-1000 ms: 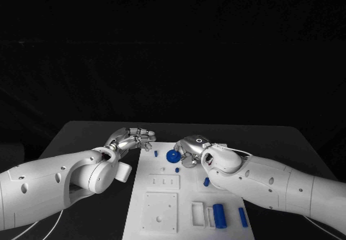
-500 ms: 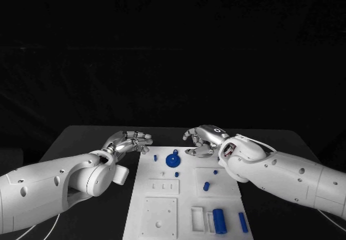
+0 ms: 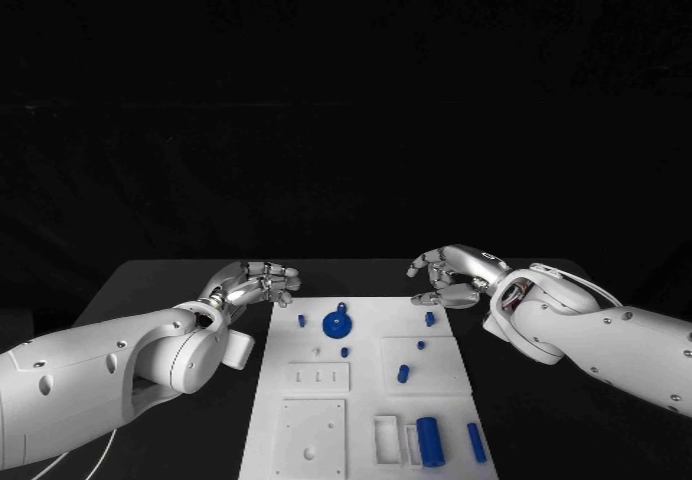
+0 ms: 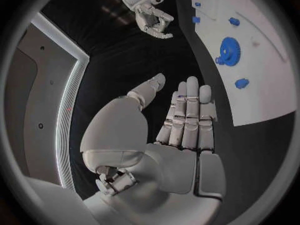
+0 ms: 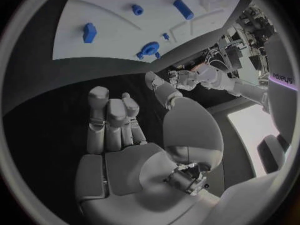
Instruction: Assemble the parts on the task board
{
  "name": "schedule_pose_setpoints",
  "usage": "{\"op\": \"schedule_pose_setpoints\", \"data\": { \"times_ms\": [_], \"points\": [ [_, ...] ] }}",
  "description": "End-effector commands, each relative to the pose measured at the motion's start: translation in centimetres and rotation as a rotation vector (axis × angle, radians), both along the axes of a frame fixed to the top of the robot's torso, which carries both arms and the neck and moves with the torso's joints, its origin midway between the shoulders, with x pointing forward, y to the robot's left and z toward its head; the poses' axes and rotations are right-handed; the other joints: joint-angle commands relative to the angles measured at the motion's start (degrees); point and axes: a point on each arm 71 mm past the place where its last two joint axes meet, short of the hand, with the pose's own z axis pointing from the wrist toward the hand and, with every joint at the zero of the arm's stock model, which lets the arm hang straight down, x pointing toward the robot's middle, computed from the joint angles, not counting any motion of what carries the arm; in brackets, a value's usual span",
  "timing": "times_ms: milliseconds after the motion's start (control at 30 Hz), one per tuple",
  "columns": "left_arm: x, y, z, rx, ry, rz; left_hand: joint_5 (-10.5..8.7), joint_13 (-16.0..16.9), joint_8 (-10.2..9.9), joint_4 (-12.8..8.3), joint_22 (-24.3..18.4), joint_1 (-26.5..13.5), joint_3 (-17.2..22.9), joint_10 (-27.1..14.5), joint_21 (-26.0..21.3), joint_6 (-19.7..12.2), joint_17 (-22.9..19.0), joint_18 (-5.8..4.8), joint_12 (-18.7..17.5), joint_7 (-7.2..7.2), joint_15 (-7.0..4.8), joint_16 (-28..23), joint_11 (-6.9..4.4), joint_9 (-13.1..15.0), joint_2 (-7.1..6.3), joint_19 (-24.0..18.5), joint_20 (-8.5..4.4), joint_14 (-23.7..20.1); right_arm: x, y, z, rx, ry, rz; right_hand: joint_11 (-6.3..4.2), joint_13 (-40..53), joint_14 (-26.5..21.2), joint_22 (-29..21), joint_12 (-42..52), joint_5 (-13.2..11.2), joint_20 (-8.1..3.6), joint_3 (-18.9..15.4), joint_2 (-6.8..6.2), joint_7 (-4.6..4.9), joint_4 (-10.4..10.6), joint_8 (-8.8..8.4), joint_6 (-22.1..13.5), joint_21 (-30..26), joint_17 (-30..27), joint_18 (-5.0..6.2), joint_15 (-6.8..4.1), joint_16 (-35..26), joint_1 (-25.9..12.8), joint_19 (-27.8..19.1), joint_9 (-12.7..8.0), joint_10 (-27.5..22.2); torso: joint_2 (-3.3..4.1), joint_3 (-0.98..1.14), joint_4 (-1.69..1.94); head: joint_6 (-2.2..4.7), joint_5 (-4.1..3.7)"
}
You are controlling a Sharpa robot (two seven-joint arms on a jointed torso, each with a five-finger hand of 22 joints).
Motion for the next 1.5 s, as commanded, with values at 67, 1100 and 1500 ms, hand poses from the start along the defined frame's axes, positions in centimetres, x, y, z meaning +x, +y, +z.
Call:
{"op": "schedule_pose_setpoints", "data": {
  "times_ms": [67, 1100, 1500],
  "points": [
    [-0.2, -0.4, 0.0, -0.012, -0.015, -0.027, -0.08, 0.1, 0.25, -0.04, 0.63, -0.12, 0.1, 0.65, 0.2, 0.53, 0.08, 0.43, 0.32, -0.08, -0.03, -0.12, -0.16, 0.06, 0.47, 0.11, -0.35, 0.57, 0.0, -1.0, -0.4, 0.013, 0.05, 0.025, -0.23, -0.11, -0.2, 0.87, 0.01, -0.05, 0.12, -0.54, 0.38, 0.88, -0.3, 0.23, 1.39, -0.42, 0.09, 3.98, -0.23, -0.23, 0.42, -0.35, 0.03, -0.08, -0.17, 0.62, -0.87, -0.22, -0.02],
    [-0.4, -0.5, -0.5, -0.015, 0.008, -0.048, -0.3, -0.64, -0.07, -0.33, 0.5, -0.6, -0.04, -1.7, 0.1, 0.2, 0.25, 0.35, -1.47, 0.06, 0.09, -0.52, 1.01, -0.12, 0.32, -0.13, -0.29, 0.33, 1.3, -4.0, -8.7, 0.058, 0.19, -0.085, -0.09, -0.58, -0.28, 0.85, -0.14, 1.0, 0.48, -3.22, 2.7, 1.03, 0.09, -0.59, 1.35, -0.92, 0.51, 3.98, -0.09, -0.64, 2.73, -0.68, -0.56, -0.61, -0.12, 0.86, -0.99, -1.36, 0.21],
    [-0.4, -0.5, -0.5, -0.012, 0.013, -0.051, -0.3, -0.68, -0.16, -0.32, 0.5, -0.66, -0.04, -1.77, 0.1, 0.05, 0.27, 0.35, -1.59, 0.14, 0.09, -0.54, 1.06, -0.17, 0.29, -0.13, -0.29, 0.34, 1.3, -3.2, -9.5, 0.061, 0.203, -0.076, -0.01, -0.73, -0.12, 1.01, -0.03, -5.84, 0.66, 4.32, 3.49, 1.11, 4.32, -1.27, 1.4, -1.07, 0.77, 3.98, -0.02, -0.9, 4.27, -0.48, -1.2, -0.71, -0.12, 0.81, -0.89, -1.78, 0.4]
  ]
}}
